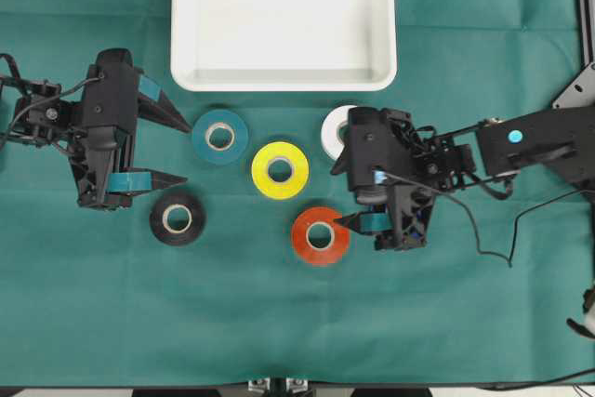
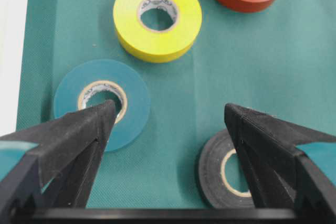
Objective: Put the tape alternately from left to right into the white case.
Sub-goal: 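Lower the right gripper onto the red tape roll and close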
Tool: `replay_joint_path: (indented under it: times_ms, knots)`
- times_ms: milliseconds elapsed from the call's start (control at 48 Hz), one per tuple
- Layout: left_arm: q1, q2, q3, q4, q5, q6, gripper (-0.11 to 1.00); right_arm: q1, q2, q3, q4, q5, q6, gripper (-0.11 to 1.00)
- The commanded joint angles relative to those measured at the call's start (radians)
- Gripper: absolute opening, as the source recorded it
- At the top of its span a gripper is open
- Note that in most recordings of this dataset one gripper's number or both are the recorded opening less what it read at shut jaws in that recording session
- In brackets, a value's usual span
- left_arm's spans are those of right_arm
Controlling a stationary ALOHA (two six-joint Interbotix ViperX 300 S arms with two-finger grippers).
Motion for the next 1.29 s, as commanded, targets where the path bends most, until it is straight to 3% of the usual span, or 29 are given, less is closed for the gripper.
replay_joint_path:
  times_ms: [0,541,1270]
  knots:
    - [0.002,-0.008,-0.023,-0.002,-0.003,-0.002,0.57,0.006,0.009,-0.038,-0.002,0.021,0.025,0.86]
    - [0.002,-0.008,-0.025,-0.002,0.025,-0.002,0.57,0.035,0.156,-0.161,0.0,0.101,0.132,0.86]
    - [0.002,-0.008,-0.025,-0.002,0.04,-0.003,0.57,0.032,0.25,-0.179,0.0,0.118,0.196,0.86]
